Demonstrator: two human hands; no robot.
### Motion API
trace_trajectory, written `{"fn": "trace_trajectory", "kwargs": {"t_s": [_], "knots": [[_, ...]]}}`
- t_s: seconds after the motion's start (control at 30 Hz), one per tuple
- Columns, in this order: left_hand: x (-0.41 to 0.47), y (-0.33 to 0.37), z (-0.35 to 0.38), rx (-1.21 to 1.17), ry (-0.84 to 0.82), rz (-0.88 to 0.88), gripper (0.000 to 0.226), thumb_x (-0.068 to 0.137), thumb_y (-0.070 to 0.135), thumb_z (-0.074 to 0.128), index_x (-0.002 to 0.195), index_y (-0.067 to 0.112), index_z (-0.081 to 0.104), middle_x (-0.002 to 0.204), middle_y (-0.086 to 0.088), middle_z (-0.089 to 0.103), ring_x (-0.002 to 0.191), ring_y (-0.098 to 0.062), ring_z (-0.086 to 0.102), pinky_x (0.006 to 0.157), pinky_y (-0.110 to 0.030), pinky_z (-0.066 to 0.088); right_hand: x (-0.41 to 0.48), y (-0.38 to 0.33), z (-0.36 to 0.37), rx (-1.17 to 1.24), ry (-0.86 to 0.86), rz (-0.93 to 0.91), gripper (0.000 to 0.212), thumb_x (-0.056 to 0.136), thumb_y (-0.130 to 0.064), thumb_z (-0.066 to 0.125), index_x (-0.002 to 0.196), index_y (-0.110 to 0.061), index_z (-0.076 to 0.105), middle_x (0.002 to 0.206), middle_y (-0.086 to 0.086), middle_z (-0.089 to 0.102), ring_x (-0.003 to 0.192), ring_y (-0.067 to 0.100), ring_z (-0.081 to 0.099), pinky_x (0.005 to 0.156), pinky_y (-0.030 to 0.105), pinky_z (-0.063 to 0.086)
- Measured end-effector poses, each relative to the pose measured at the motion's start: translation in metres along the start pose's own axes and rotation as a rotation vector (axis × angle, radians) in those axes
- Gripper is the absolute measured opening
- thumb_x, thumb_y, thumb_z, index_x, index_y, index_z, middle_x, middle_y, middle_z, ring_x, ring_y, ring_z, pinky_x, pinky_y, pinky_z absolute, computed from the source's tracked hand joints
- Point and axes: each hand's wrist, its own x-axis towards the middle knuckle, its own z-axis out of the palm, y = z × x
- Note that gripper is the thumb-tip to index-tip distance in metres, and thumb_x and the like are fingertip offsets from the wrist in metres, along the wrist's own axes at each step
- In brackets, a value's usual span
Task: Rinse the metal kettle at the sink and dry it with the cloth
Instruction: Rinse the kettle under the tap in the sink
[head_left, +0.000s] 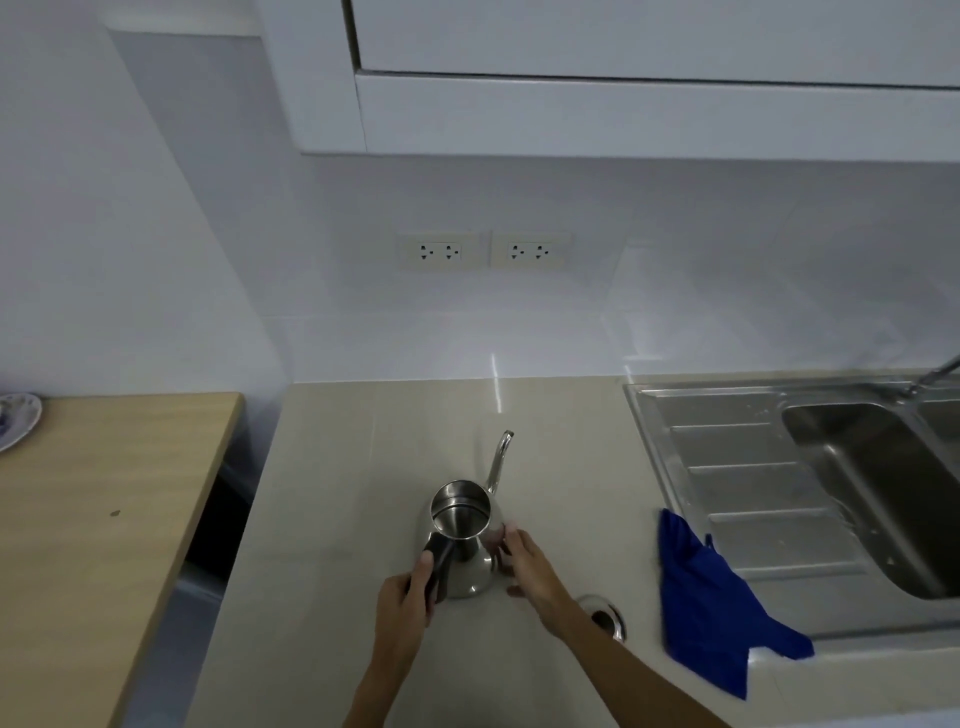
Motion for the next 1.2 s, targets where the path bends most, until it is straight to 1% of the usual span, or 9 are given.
{"fn": "trace_trajectory", "kwargs": {"t_s": [0.13,0.27,0.4,0.47,0.6,0.77,1.0,1.1,1.2], "knots": [[0.006,0.005,0.016,0.045,0.057,0.030,0.068,0.075,0.073,0.048,0.048,0.011,0.047,0.043,-0.007,0.035,0.047,-0.017,0.033,0.055,-0.035,0.027,-0.011,-0.006,-0.004,0.157,-0.013,0.069,0.047,0.099,-0.062,0.027,0.115,-0.033,0.061,0.118,-0.014,0.065,0.114,0.016,0.060,0.093,0.043,0.050],[-0.007,0.019,0.048,0.049,-0.023,0.103,0.065,0.076,0.070,0.049,0.046,0.012,0.044,0.041,-0.005,0.034,0.042,-0.015,0.032,0.052,-0.030,0.026,-0.028,-0.001,-0.036,0.316,0.039,0.052,0.051,0.099,-0.061,0.029,0.121,-0.027,0.059,0.122,-0.010,0.065,0.118,0.018,0.059,0.099,0.042,0.049],[-0.030,0.037,0.104,0.082,-0.164,0.168,0.064,0.076,0.068,0.049,0.045,0.012,0.043,0.040,-0.004,0.035,0.041,-0.016,0.033,0.049,-0.028,0.026,-0.056,0.009,-0.090,0.484,0.148,0.008,0.043,0.103,-0.054,0.029,0.119,-0.025,0.057,0.124,-0.003,0.061,0.123,0.023,0.054,0.107,0.051,0.044],[-0.044,0.050,0.138,0.102,-0.226,0.193,0.062,0.078,0.066,0.050,0.043,0.015,0.042,0.038,0.000,0.037,0.039,-0.016,0.035,0.046,-0.027,0.028,-0.068,0.017,-0.124,0.547,0.195,-0.027,0.046,0.101,-0.056,0.032,0.120,-0.023,0.059,0.126,0.002,0.062,0.122,0.024,0.056,0.105,0.054,0.046],[-0.084,0.060,0.219,0.131,-0.339,0.189,0.055,0.084,0.053,0.053,0.042,0.020,0.041,0.037,0.004,0.038,0.035,-0.012,0.036,0.042,-0.023,0.030,-0.094,0.049,-0.202,0.667,0.370,-0.024,0.053,0.099,-0.056,0.037,0.111,-0.010,0.063,0.111,0.006,0.069,0.106,0.023,0.063,0.096,0.049,0.052],[-0.130,0.056,0.298,0.085,-0.421,0.142,0.058,0.094,0.047,0.057,0.047,0.015,0.048,0.040,0.000,0.043,0.037,-0.013,0.038,0.045,-0.028,0.031,-0.123,0.085,-0.286,0.643,0.412,-0.088,0.066,0.094,-0.062,0.038,0.115,-0.001,0.056,0.110,0.010,0.069,0.104,0.026,0.066,0.084,0.042,0.060],[-0.211,0.059,0.433,0.026,-0.489,0.108,0.053,0.101,0.027,0.051,0.049,0.014,0.050,0.040,0.003,0.041,0.035,-0.007,0.035,0.040,-0.019,0.029,-0.162,0.134,-0.430,0.594,0.427,-0.137,0.046,0.099,-0.059,0.035,0.115,-0.022,0.057,0.113,0.003,0.067,0.107,0.020,0.064,0.094,0.049,0.057],[-0.231,0.062,0.476,0.020,-0.512,0.075,0.050,0.102,0.025,0.049,0.055,0.011,0.052,0.042,0.002,0.040,0.036,-0.008,0.035,0.040,-0.020,0.028,-0.163,0.150,-0.477,0.601,0.424,-0.121,0.049,0.100,-0.058,0.036,0.116,-0.017,0.057,0.114,0.004,0.066,0.107,0.019,0.063,0.087,0.042,0.058],[-0.243,0.066,0.514,0.008,-0.494,0.075,0.049,0.102,0.028,0.048,0.056,0.012,0.054,0.042,0.002,0.041,0.037,-0.010,0.035,0.041,-0.023,0.029,-0.158,0.154,-0.519,0.563,0.397,-0.139,0.050,0.100,-0.057,0.037,0.105,-0.011,0.058,0.107,0.004,0.068,0.101,0.021,0.063,0.091,0.048,0.056]]}}
